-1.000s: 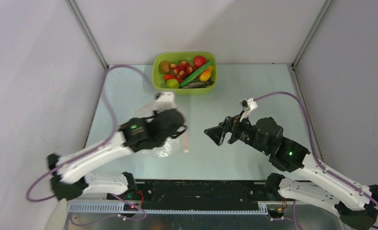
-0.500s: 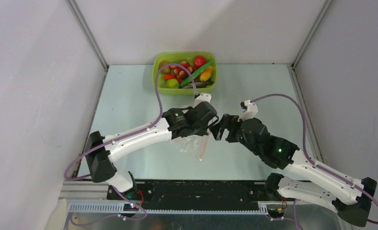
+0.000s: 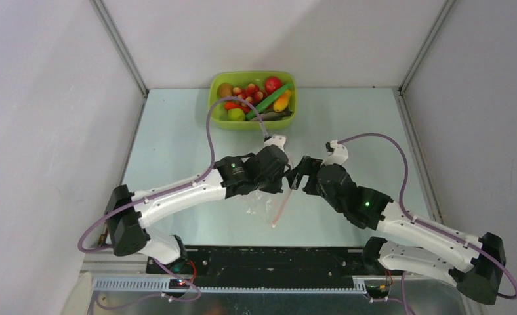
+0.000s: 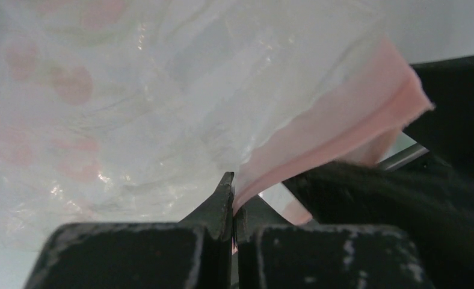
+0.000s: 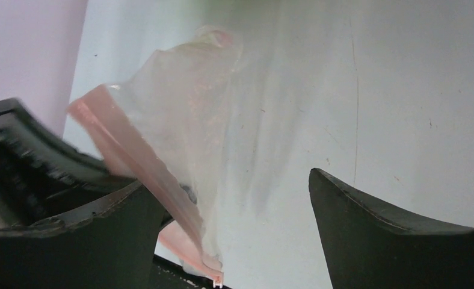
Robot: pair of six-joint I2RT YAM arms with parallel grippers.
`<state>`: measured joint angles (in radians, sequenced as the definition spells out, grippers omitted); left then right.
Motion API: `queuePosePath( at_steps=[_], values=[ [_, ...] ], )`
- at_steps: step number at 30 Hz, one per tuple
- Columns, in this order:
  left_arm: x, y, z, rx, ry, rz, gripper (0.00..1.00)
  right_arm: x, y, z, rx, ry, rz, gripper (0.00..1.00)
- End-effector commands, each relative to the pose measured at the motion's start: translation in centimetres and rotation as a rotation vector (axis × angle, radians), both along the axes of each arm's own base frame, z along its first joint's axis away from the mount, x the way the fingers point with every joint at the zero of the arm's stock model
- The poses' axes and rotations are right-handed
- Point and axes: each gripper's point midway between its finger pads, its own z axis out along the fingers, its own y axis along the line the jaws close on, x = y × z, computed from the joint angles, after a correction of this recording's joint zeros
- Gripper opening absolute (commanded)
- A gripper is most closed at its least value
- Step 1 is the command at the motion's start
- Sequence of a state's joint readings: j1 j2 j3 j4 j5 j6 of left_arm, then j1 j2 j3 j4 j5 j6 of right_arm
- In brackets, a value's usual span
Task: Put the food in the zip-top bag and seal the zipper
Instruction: Open the zipper of the food storage bag.
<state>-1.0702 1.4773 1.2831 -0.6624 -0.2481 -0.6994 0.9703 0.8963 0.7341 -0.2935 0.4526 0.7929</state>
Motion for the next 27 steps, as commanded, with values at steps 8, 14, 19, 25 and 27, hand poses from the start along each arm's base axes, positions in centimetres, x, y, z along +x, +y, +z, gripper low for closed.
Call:
queuePosePath(
  at_steps=[8,14,19,25,27],
  values=[
    [-0.9,0.7,5.1,-0.203,-0.075,-0.008,0.0,0.8,2.3,-3.8,0.031,0.08,-0.024,0.76],
    [-0.9,1.7,6.7,-0.22,-0.114,-0.005,0.0,0.0,4.1,-5.1,0.027,0.116,0.04,0.59],
    [-0.6,4.7,7.3,-0.142,-0.156,0.059,0.0,0.0,3.8,-4.9,0.013,0.104,0.041,0.26],
    [-0.5,10.1,7.8,-0.036,-0.217,0.181,0.0,0.3,1.0,-3.4,-0.005,0.073,0.013,0.03],
    [-0.6,12.0,7.8,0.001,-0.234,0.227,0.0,0.3,-0.1,-3.0,-0.021,0.063,0.005,0.0]
  ],
)
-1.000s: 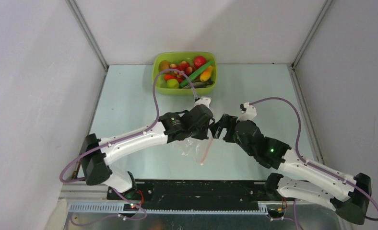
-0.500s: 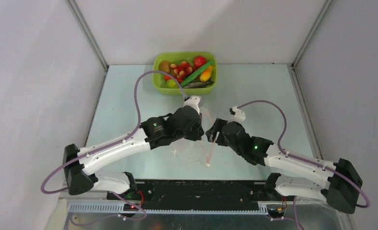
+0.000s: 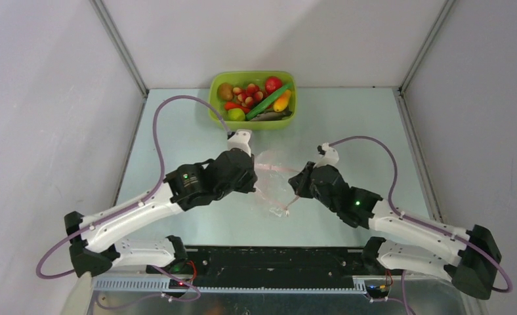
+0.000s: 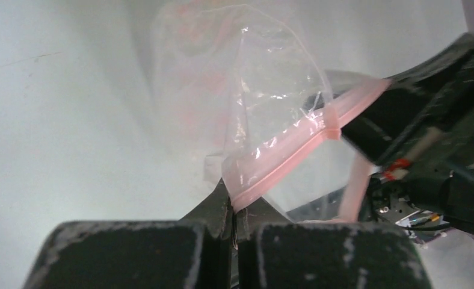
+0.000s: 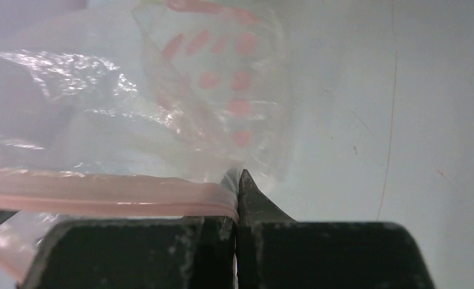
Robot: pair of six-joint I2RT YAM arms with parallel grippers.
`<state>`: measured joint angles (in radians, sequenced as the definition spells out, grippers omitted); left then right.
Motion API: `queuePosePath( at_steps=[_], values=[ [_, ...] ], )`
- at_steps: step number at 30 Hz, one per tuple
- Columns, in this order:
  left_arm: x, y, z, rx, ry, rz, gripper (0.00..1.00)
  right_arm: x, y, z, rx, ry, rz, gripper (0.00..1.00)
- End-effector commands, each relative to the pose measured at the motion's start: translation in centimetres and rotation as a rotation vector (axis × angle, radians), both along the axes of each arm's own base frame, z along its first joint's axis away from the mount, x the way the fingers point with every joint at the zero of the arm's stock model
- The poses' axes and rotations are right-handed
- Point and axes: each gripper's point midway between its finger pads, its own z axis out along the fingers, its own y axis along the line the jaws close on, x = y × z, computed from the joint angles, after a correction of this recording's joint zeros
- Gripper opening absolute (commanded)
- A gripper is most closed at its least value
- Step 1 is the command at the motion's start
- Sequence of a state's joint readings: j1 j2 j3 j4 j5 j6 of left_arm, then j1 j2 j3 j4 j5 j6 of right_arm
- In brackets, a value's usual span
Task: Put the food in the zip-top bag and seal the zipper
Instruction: Open the zipper of the food storage bag.
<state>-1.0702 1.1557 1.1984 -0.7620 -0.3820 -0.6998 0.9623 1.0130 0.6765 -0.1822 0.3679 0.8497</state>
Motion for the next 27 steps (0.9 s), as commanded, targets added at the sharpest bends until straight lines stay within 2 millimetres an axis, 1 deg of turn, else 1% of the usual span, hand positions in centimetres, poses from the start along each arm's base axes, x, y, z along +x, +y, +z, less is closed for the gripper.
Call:
queuePosePath(
  at_steps=[1,2,3,6,7,9,13,15,17,19,22,23,24,25,26,27],
  values=[
    [0.8,5.8,1.7,0.086,-0.091,0.167,0.0,0.3,-3.2,0.8,-0.05,-0.026,-0.044,0.0],
    [0.6,6.7,1.7,0.101,-0.09,0.184,0.0,0.2,-3.6,1.3,-0.048,-0.042,-0.041,0.0],
    [0.6,7.7,1.7,0.13,-0.098,0.21,0.0,0.1,-4.0,1.3,-0.057,-0.038,-0.04,0.0],
    [0.5,9.7,2.0,0.169,-0.113,0.267,0.0,-0.2,-5.1,2.1,-0.055,-0.057,-0.037,0.0],
    [0.6,10.7,2.0,0.206,-0.121,0.291,0.0,-0.2,-5.3,2.2,-0.054,-0.059,-0.038,0.0],
    [0.6,12.1,2.3,0.249,-0.132,0.332,0.0,-0.4,-5.7,2.5,-0.056,-0.067,-0.034,0.0],
    [0.6,14.0,2.8,0.309,-0.146,0.391,0.0,-0.4,-6.0,2.6,-0.054,-0.068,-0.03,0.0],
    [0.6,14.5,3.2,0.328,-0.154,0.409,0.0,-0.3,-5.9,2.6,-0.052,-0.068,-0.025,0.0],
    [0.6,14.5,3.4,0.327,-0.157,0.405,0.0,-0.3,-5.5,2.7,-0.043,-0.068,-0.008,0.0],
    [0.6,14.1,3.6,0.317,-0.157,0.383,0.0,-0.4,-4.6,3.2,-0.03,-0.08,0.04,0.0],
    [0.7,13.2,4.0,0.294,-0.156,0.347,0.0,-0.9,-1.9,4.9,0.024,-0.111,0.16,0.0],
    [0.8,13.0,4.2,0.295,-0.159,0.34,0.0,-0.7,-1.2,5.4,0.025,-0.12,0.183,0.0],
    [0.8,13.1,4.3,0.301,-0.16,0.342,0.0,-0.9,-0.3,6.2,0.043,-0.135,0.218,0.0],
    [0.9,13.0,4.7,0.3,-0.165,0.348,0.0,-0.6,0.5,7.2,0.046,-0.159,0.238,0.03],
    [0.9,13.1,4.7,0.307,-0.164,0.348,0.0,-0.8,1.2,7.6,0.05,-0.168,0.266,0.04],
    [1.0,13.0,5.1,0.303,-0.167,0.351,0.0,-0.5,2.0,8.8,0.057,-0.2,0.287,0.03]
  ],
)
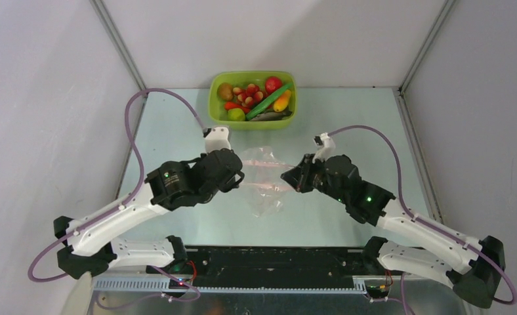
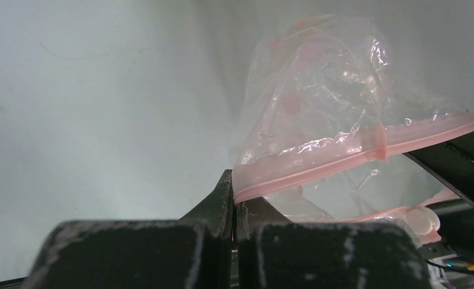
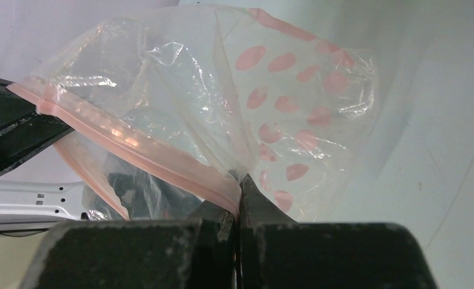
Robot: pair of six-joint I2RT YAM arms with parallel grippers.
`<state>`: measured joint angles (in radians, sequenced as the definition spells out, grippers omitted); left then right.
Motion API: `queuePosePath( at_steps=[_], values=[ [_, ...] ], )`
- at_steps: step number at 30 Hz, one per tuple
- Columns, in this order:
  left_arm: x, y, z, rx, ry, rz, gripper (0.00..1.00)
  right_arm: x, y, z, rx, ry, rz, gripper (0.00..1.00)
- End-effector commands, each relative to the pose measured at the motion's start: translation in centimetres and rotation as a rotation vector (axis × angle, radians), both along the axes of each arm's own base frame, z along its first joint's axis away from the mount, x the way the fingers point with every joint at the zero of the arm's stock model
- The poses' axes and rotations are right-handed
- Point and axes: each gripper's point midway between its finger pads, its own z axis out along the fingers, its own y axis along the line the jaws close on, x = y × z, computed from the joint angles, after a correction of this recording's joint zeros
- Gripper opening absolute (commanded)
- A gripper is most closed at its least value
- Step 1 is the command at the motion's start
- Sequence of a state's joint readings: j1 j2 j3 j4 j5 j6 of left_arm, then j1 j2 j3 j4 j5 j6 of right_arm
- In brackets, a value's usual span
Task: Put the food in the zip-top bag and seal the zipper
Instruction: Open the zipper of the food storage bag, then move the bin to the center of the board.
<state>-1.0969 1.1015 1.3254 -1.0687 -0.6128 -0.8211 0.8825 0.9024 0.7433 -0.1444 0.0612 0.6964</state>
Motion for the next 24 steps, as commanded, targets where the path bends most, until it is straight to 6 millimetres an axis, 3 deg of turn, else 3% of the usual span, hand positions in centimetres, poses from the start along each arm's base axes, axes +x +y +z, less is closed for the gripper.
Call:
queuePosePath(
  at_steps=[1,2,3,4,5,6,9,12,15,19,20,24],
  values=[
    [1.3,6.6,2.4,0.21,-0.109,0.139,0.0,1.2,1.3,2.0,-0.064,-0.09,0.048,0.03],
    [1.4,6.5,2.6,0.208,-0.113,0.137,0.0,1.3,2.1,3.9,-0.026,-0.128,0.068,0.07],
    [1.5,6.3,2.9,0.197,-0.119,0.135,0.0,1.2,3.1,4.0,-0.018,-0.128,0.106,0.1],
    [1.5,6.3,3.0,0.198,-0.12,0.13,0.0,1.1,4.1,6.3,0.03,-0.174,0.136,0.22],
    [1.6,6.1,3.2,0.188,-0.125,0.13,0.0,0.8,5.1,6.8,0.046,-0.18,0.191,0.3],
    [1.6,6.0,3.3,0.189,-0.127,0.126,0.0,0.7,5.9,8.9,0.084,-0.232,0.222,0.44],
    [1.8,6.1,3.4,0.187,-0.129,0.131,0.0,-0.3,7.8,11.8,0.15,-0.292,0.335,0.61],
    [2.0,7.1,3.3,0.209,-0.123,0.169,0.0,-0.7,8.1,14.4,0.203,-0.357,0.382,0.75],
    [2.4,9.5,3.0,0.241,-0.1,0.248,0.0,-0.1,7.2,15.4,0.219,-0.386,0.371,0.95],
    [2.6,12.8,3.3,0.283,-0.08,0.346,0.0,4.1,4.2,13.9,0.145,-0.346,0.217,0.99],
    [2.5,13.4,3.3,0.3,-0.072,0.359,0.0,5.9,2.9,13.0,0.112,-0.322,0.138,0.99],
    [3.0,14.4,2.9,0.31,-0.055,0.387,0.0,12.2,-1.8,7.4,-0.039,-0.158,-0.141,0.98]
  ],
)
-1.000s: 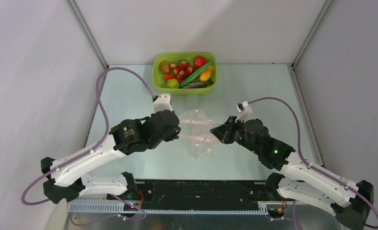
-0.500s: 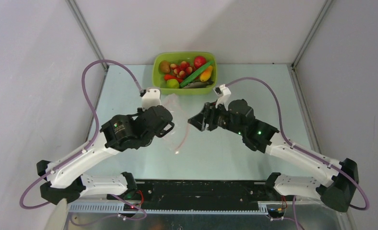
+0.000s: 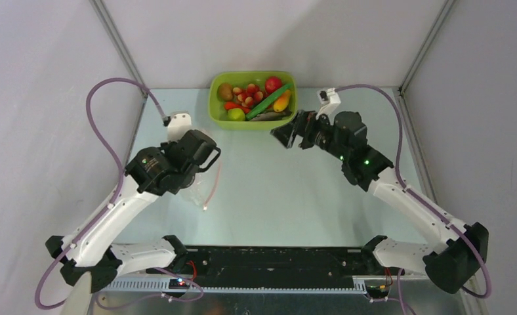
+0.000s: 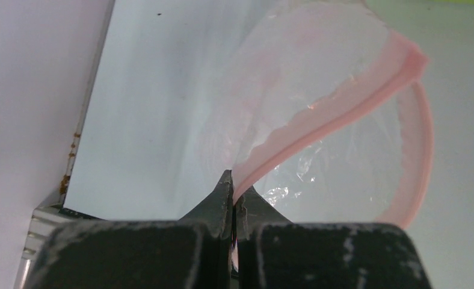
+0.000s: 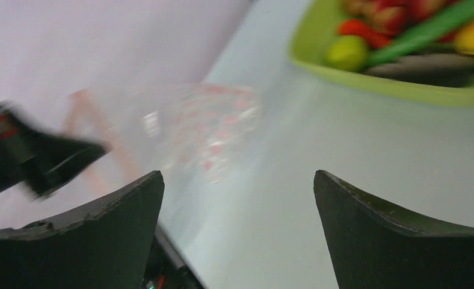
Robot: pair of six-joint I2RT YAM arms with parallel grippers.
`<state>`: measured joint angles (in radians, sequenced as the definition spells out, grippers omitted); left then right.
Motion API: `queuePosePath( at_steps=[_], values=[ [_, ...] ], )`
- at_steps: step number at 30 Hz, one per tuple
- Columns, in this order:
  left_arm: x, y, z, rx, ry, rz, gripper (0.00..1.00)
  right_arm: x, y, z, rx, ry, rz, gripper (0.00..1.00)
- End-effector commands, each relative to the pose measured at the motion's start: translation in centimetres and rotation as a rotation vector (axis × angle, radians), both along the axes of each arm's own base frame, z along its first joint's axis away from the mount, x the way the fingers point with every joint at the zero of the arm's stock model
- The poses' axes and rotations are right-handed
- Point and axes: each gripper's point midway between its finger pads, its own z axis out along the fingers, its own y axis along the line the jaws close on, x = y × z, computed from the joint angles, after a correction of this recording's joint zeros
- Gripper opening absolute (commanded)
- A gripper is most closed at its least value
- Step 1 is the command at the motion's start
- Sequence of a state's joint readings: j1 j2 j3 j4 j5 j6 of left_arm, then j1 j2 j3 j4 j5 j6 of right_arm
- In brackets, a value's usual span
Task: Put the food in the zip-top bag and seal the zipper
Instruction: Move the bin to the center of the board.
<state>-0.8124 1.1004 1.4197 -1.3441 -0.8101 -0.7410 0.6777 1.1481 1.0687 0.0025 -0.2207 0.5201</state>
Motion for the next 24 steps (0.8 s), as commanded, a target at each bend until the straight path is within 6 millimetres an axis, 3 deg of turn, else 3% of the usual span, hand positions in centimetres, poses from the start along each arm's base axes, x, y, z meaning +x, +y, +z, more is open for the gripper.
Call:
queuePosePath(
  at_steps=[1,2,3,4,5,6,7,8,9,10,11,12,13,14,15,16,17,18,19,20,24],
  values=[
    [0.1,1.5,0.4,0.012,-0.002,0.014,0.0,6.5,-5.7,-3.9,-0.111,0.141,-0.316,0.97],
    [0.6,0.9,0.2,-0.011,-0.011,0.004,0.0,7.9,-6.2,-5.7,-0.144,0.187,-0.357,0.95],
    [0.7,0.5,-0.9,-0.011,0.024,-0.014,0.0,9.1,-7.2,-6.1,-0.145,0.217,-0.402,0.93],
    [1.2,-0.1,-1.2,-0.03,0.017,-0.021,0.0,10.4,-7.3,-8.2,-0.174,0.263,-0.422,0.92],
    [1.4,-0.4,-2.0,-0.033,0.046,-0.032,0.0,11.7,-8.0,-8.1,-0.164,0.271,-0.451,0.9],
    [1.9,-0.8,-2.4,-0.036,0.053,-0.037,0.0,12.9,-7.8,-10.1,-0.188,0.311,-0.462,0.9],
    [2.1,-1.3,-2.8,-0.046,0.065,-0.05,0.0,14.2,-7.9,-9.9,-0.175,0.311,-0.477,0.88],
    [2.5,-1.7,-3.1,-0.046,0.072,-0.056,0.0,15.4,-7.7,-11.9,-0.202,0.343,-0.482,0.87],
    [2.6,-2.0,-3.3,-0.052,0.081,-0.066,0.0,16.7,-7.4,-11.4,-0.194,0.329,-0.488,0.86],
    [3.0,-2.4,-3.5,-0.055,0.084,-0.075,0.0,17.8,-7.1,-13.9,-0.229,0.367,-0.488,0.85],
    [3.1,-2.8,-3.6,-0.062,0.093,-0.087,0.0,19.2,-7.1,-13.2,-0.229,0.353,-0.515,0.83],
    [3.2,-3.1,-3.7,-0.069,0.099,-0.094,0.0,20.2,-6.8,-15.9,-0.267,0.398,-0.521,0.81],
    [3.3,-3.2,-3.8,-0.074,0.101,-0.097,0.0,21.3,-6.6,-15.1,-0.264,0.392,-0.532,0.81],
    [3.4,-3.5,-3.9,-0.081,0.107,-0.108,0.0,22.7,-6.2,-15.9,-0.272,0.404,-0.538,0.78],
    [3.5,-3.8,-3.9,-0.091,0.103,-0.116,0.0,23.3,-6.2,-18.2,-0.308,0.44,-0.55,0.77],
    [3.5,-4.0,-4.0,-0.097,0.11,-0.13,0.0,24.3,-6.0,-17.6,-0.3,0.429,-0.563,0.76],
    [3.6,-4.2,-4.0,-0.103,0.109,-0.135,0.0,24.9,-6.1,-19.3,-0.323,0.452,-0.584,0.75],
    [3.5,-4.3,-4.0,-0.107,0.112,-0.145,0.0,25.6,-6.1,-19.0,-0.321,0.451,-0.597,0.74],
    [3.5,-4.2,-3.9,-0.106,0.112,-0.147,0.0,26.1,-6.4,-20.5,-0.343,0.47,-0.615,0.74],
    [3.5,-4.0,-3.7,-0.102,0.105,-0.145,0.0,26.5,-6.4,-20.4,-0.343,0.477,-0.625,0.73],
    [3.5,-3.8,-3.0,-0.114,0.074,-0.148,0.0,27.1,-7.2,-23.0,-0.371,0.522,-0.666,0.66]
  ],
)
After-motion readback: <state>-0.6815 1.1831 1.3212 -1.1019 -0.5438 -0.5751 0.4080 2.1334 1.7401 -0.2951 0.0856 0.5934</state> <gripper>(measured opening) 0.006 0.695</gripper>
